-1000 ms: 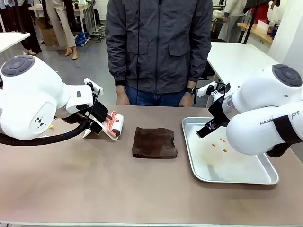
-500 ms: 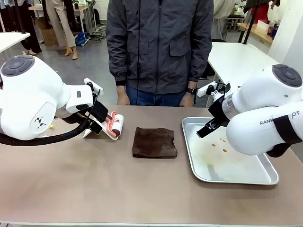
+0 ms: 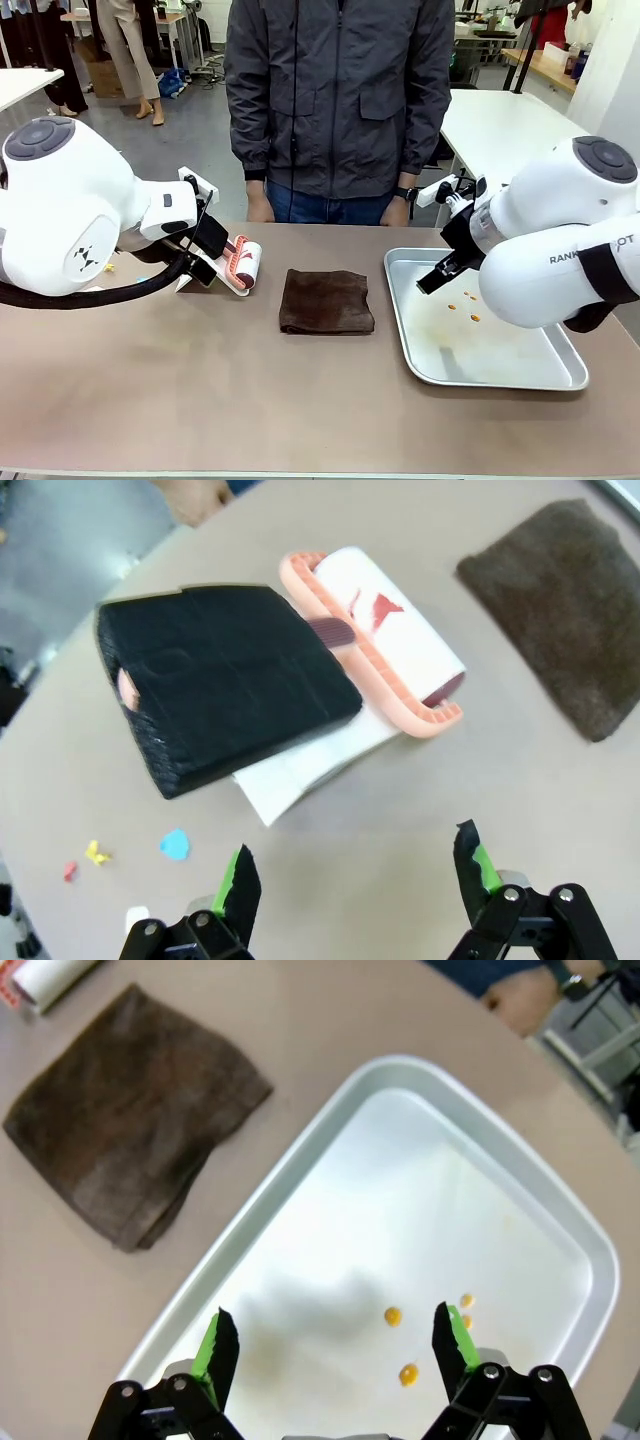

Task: Clean the surface of the table.
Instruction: Hold the Lint Roller with your left hand and the towel with your right hand.

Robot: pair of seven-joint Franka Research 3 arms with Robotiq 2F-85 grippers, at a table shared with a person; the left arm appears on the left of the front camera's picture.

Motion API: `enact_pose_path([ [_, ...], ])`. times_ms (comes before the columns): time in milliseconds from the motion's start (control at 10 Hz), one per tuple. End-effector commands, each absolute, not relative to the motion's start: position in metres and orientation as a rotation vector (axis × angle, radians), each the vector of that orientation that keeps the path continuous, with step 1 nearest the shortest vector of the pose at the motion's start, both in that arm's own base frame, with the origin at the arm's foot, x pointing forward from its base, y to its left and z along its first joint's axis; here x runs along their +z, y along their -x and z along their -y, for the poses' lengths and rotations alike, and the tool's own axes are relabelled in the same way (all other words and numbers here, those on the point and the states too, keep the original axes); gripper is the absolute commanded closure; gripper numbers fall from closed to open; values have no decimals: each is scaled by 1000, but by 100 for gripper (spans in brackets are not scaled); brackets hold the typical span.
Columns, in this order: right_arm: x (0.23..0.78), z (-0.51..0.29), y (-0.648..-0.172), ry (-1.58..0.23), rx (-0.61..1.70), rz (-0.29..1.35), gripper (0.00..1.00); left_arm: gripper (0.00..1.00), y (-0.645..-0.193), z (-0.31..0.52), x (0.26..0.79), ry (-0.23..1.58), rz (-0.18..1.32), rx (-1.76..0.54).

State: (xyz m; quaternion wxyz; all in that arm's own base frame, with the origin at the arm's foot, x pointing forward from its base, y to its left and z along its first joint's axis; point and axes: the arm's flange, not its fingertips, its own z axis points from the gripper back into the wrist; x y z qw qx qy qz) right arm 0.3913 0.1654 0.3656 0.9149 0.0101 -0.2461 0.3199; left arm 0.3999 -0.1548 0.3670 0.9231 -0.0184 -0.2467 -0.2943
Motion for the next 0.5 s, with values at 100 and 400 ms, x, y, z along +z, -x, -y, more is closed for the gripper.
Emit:
enact_pose_path([
  [100,388,-166,-375,-110,591,326,0,0,-385,142,386,96,378,-587],
  [400,419,-141,-352,-269,388,140,0,0,-341,109,425,224,279,-519],
])
